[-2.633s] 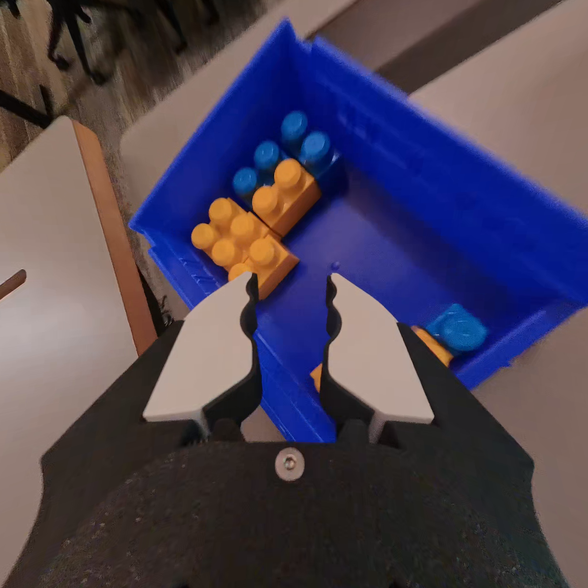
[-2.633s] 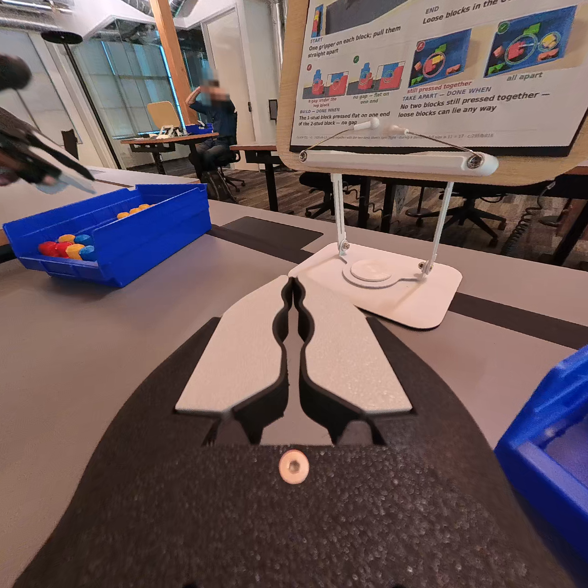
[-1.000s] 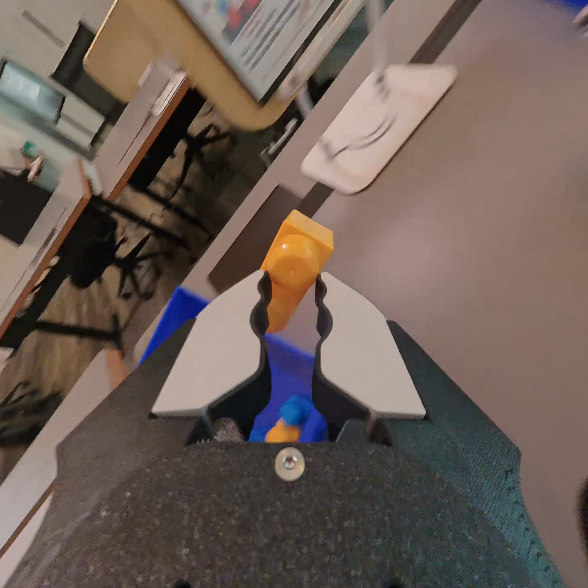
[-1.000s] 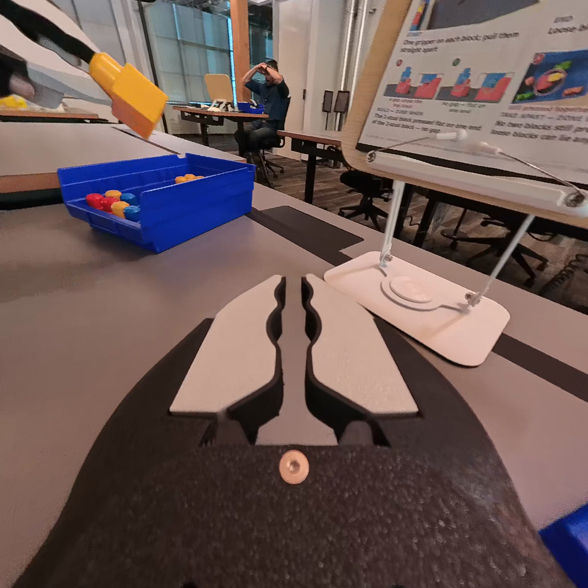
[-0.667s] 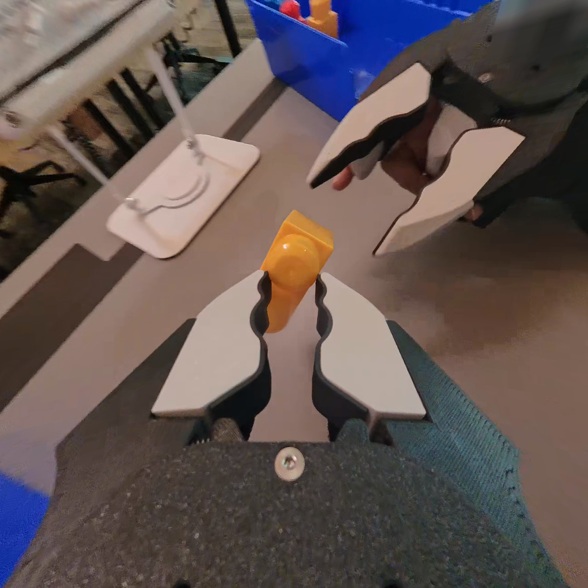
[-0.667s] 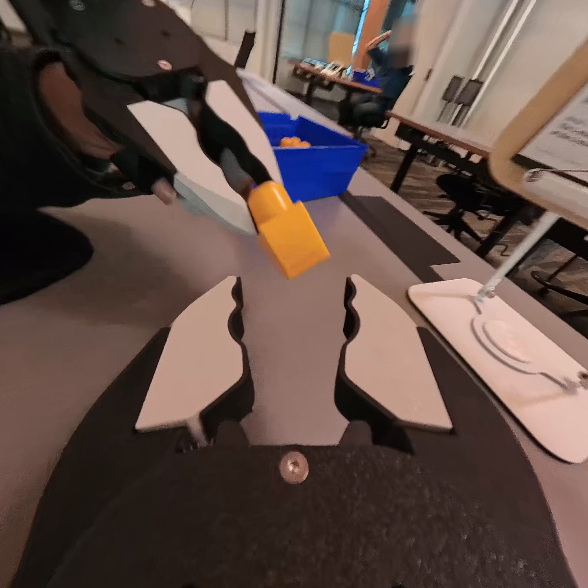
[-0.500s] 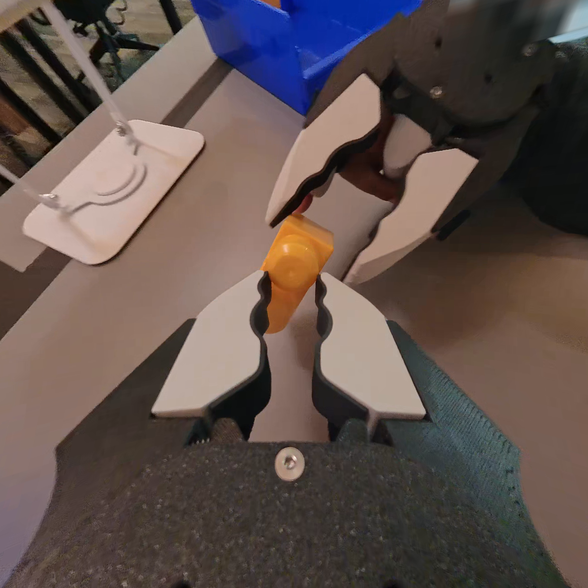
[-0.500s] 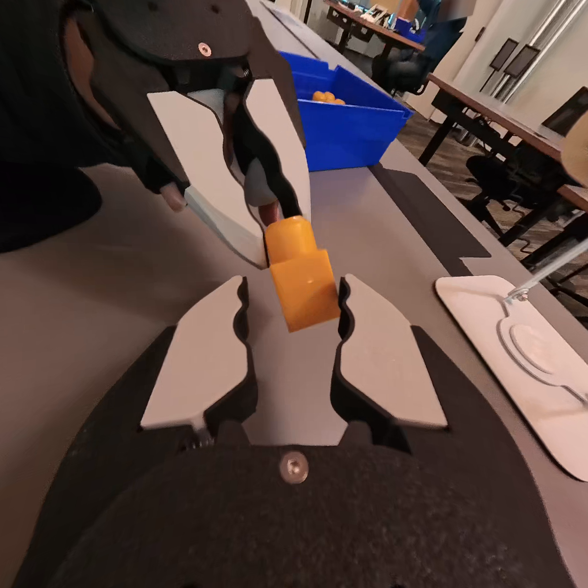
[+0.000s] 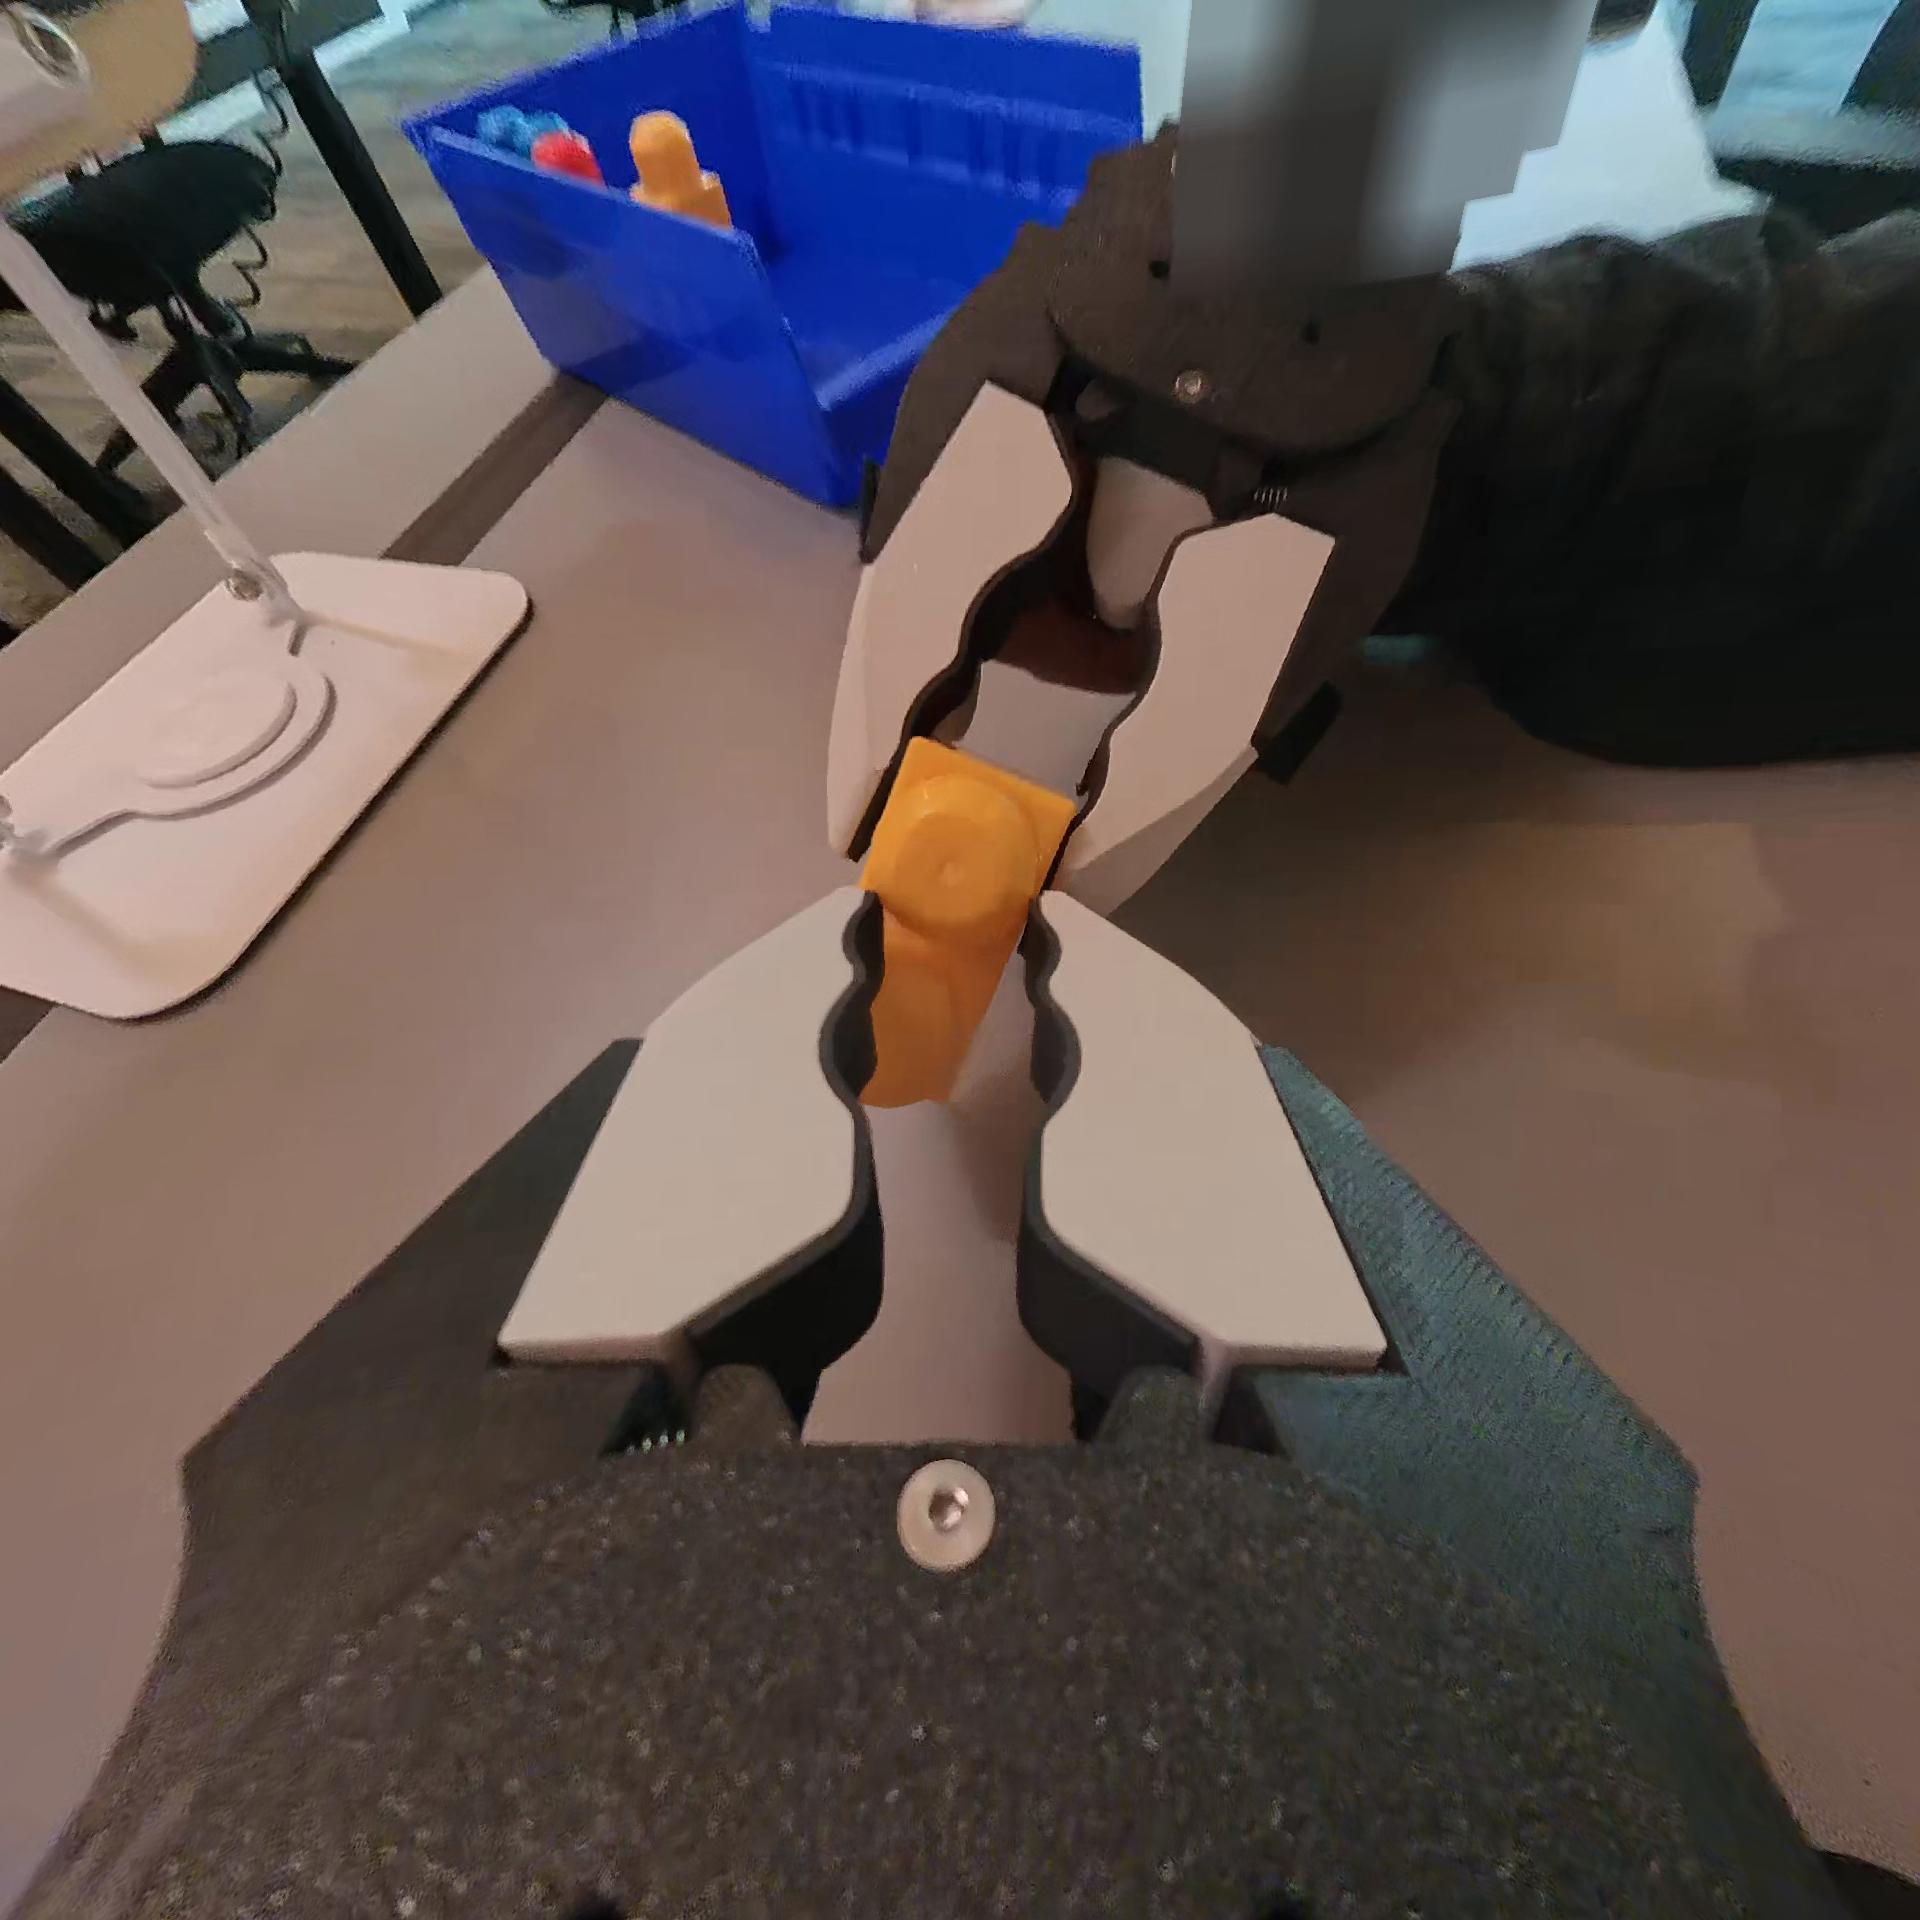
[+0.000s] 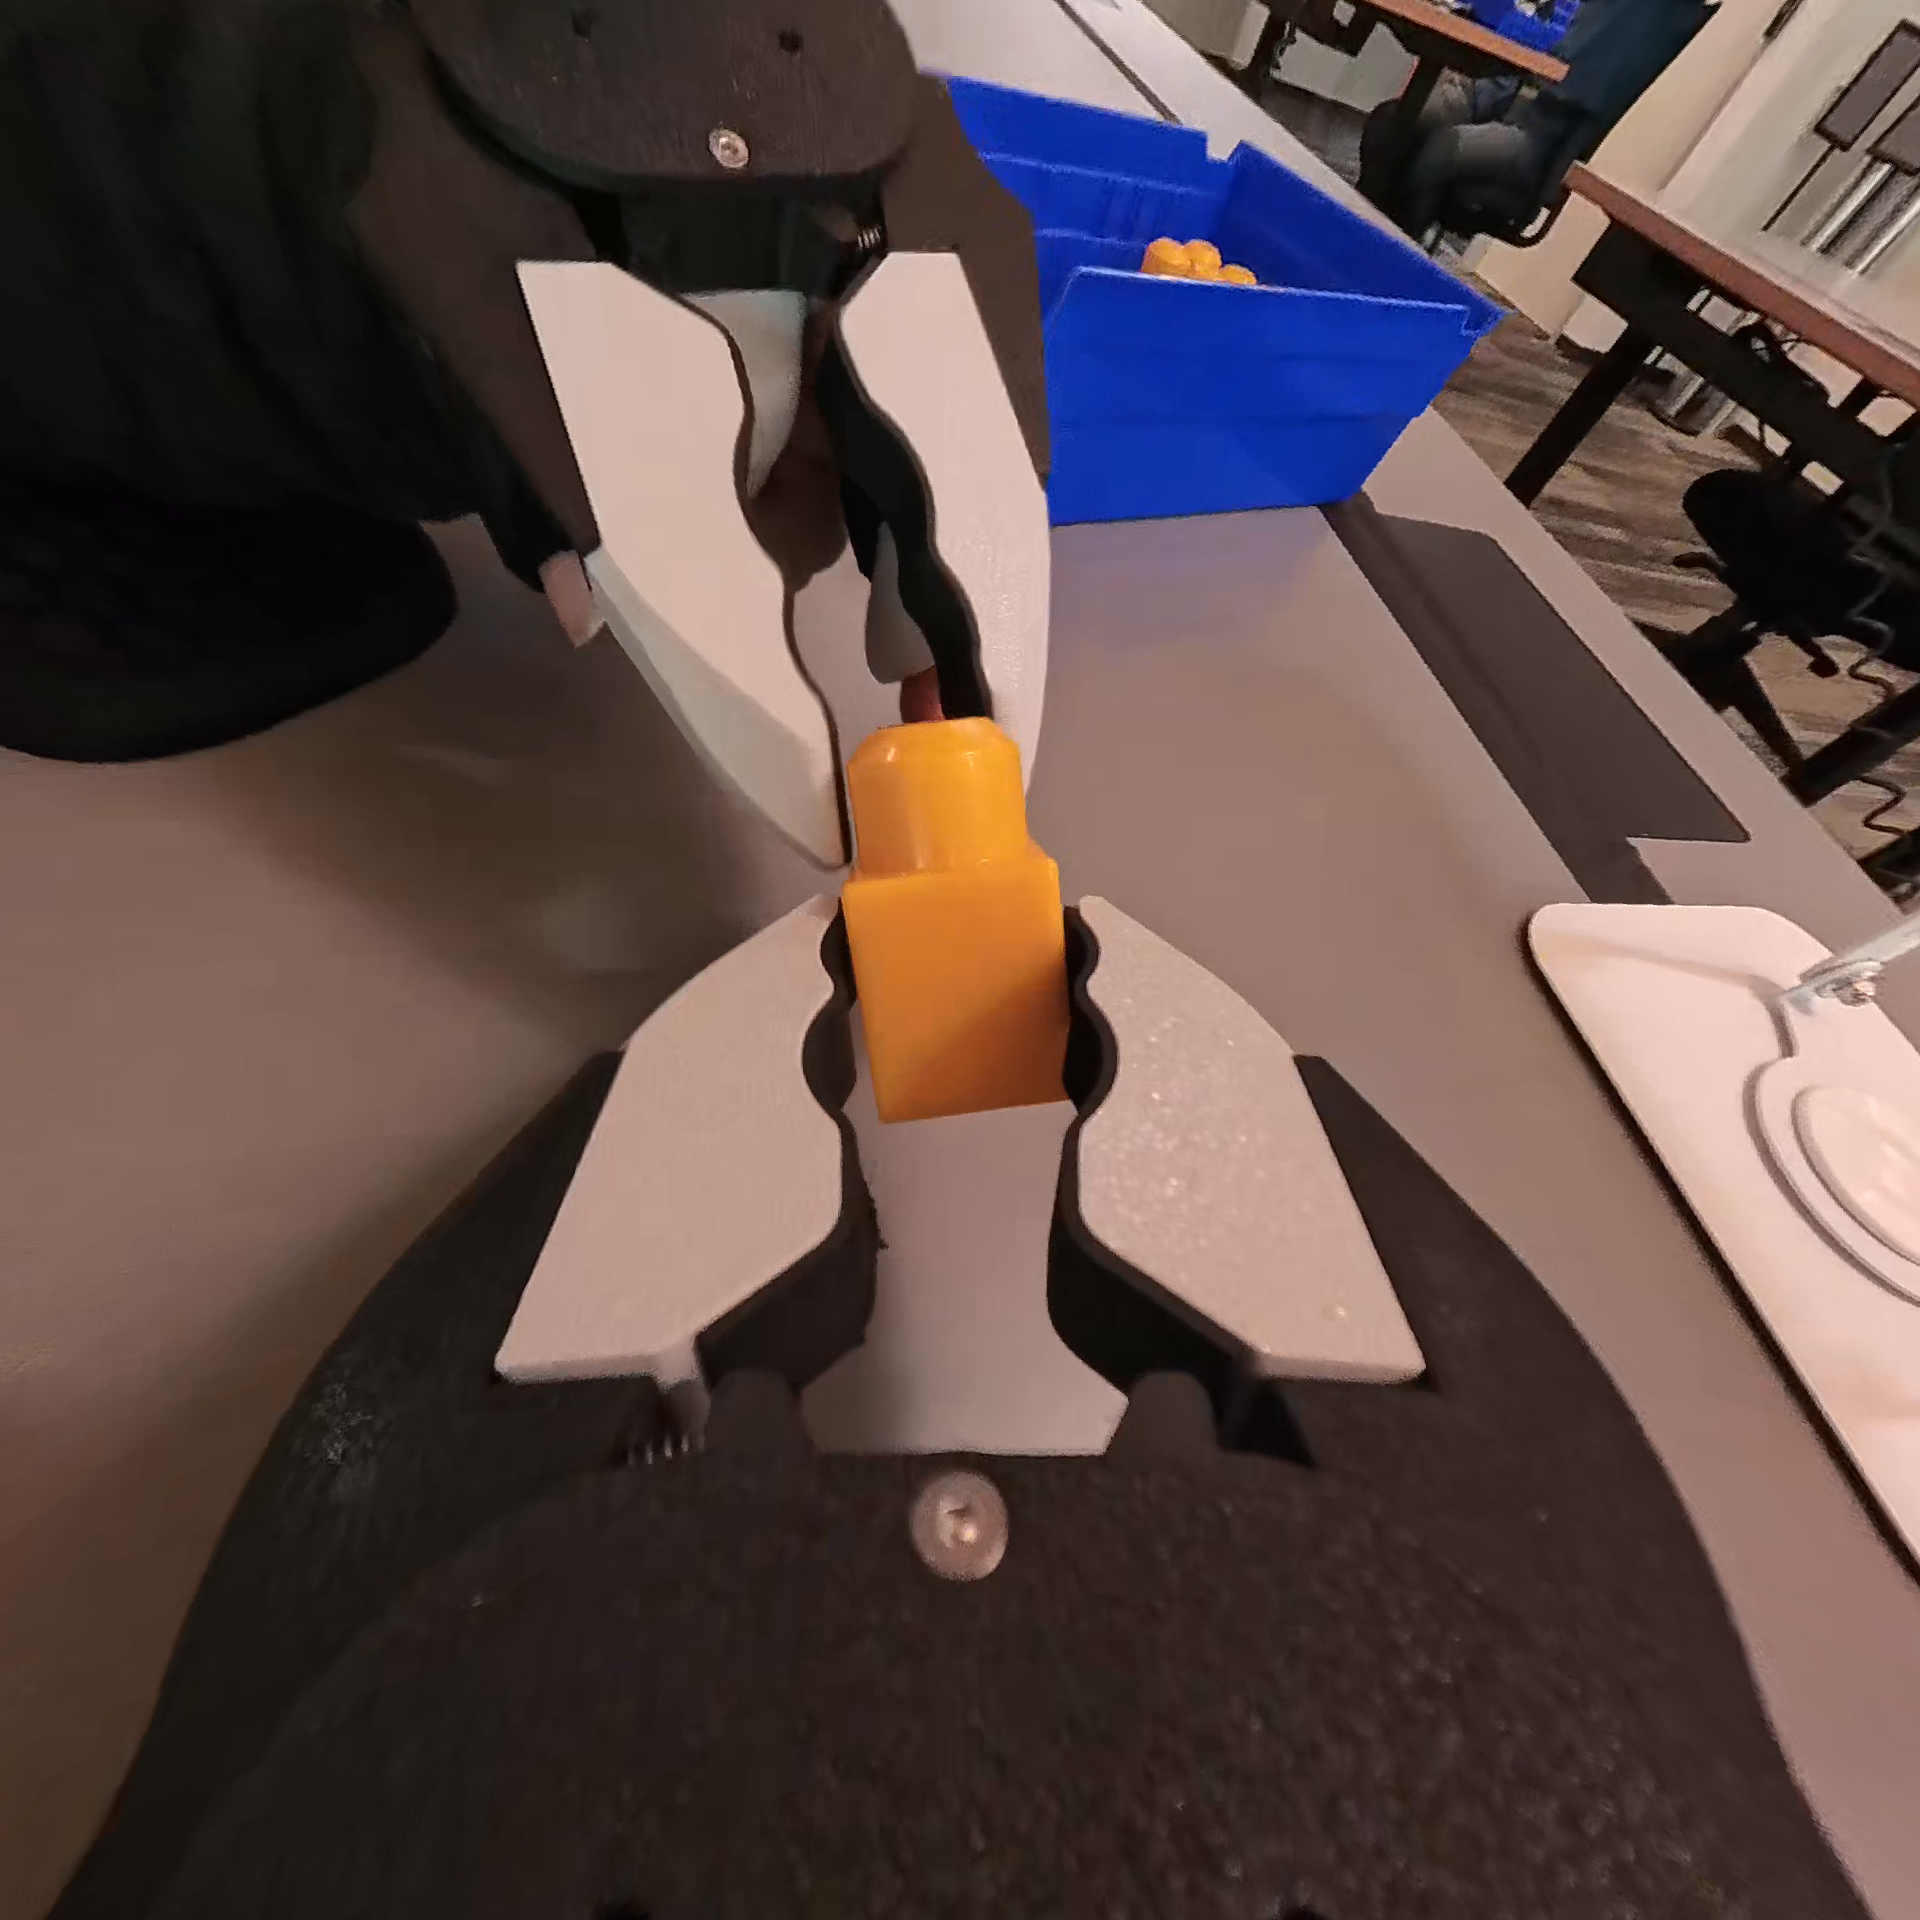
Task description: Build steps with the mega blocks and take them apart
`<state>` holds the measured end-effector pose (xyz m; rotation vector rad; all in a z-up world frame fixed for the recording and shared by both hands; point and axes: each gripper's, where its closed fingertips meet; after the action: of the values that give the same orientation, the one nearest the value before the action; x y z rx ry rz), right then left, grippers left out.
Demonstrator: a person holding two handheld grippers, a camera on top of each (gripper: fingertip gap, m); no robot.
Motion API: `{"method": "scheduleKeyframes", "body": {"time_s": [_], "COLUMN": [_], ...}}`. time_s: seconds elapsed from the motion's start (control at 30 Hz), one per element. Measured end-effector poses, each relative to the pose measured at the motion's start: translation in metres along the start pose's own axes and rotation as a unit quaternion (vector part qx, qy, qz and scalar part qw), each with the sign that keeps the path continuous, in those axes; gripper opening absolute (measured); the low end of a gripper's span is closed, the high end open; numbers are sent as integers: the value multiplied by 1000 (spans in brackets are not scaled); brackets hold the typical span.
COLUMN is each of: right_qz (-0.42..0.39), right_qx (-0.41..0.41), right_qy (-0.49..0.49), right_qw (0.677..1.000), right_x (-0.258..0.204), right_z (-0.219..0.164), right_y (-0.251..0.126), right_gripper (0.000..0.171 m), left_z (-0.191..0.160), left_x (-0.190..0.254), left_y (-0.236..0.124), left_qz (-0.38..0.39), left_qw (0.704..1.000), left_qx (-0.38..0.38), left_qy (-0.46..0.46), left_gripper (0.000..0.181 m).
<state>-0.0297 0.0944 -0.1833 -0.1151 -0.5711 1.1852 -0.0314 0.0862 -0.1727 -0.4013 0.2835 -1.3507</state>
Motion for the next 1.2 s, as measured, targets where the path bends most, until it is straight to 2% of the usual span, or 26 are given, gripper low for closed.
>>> {"method": "scheduleKeyframes", "body": {"time_s": [0.1,0.17,0.3,0.43,0.57,0.97,1.1,1.2], "right_qz": [-6,-18,-18,24,62,118,137,140], "right_qx": [23,76,224,280,263,233,189,123], "right_qy": [28,65,142,178,173,162,152,132], "right_qw": [999,995,964,943,947,952,960,974], "right_x": [9,20,37,27,9,-7,-15,-20], "right_z": [1,13,50,64,65,59,46,27], "right_y": [-11,-23,-54,-52,-33,-32,-26,-21], "right_gripper": [37,37,37,37,37,37,37,37], "left_z": [15,21,30,43,48,36,23,9], "left_x": [-5,-15,-21,-2,14,27,28,25], "left_y": [-12,-21,-29,-24,-16,-12,-8,-4], "left_qz": [-23,-33,-64,-107,-122,-137,-139,-133], "left_qw": [996,990,973,963,962,974,980,986], "left_qx": [70,108,171,203,206,163,124,80], "left_qy": [-42,-87,-140,-145,-127,-83,-70,-61], "left_gripper": [31,38,42,47,42,39,38,38]}}
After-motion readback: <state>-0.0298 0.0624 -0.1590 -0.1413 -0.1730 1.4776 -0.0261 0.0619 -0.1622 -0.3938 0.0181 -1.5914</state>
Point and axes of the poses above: each gripper's, where its closed fingertips meet, y out along the fingers, z out of its top, x = y × z across the jaws, and after that the axes turned 8 degrees about -y, right-handed
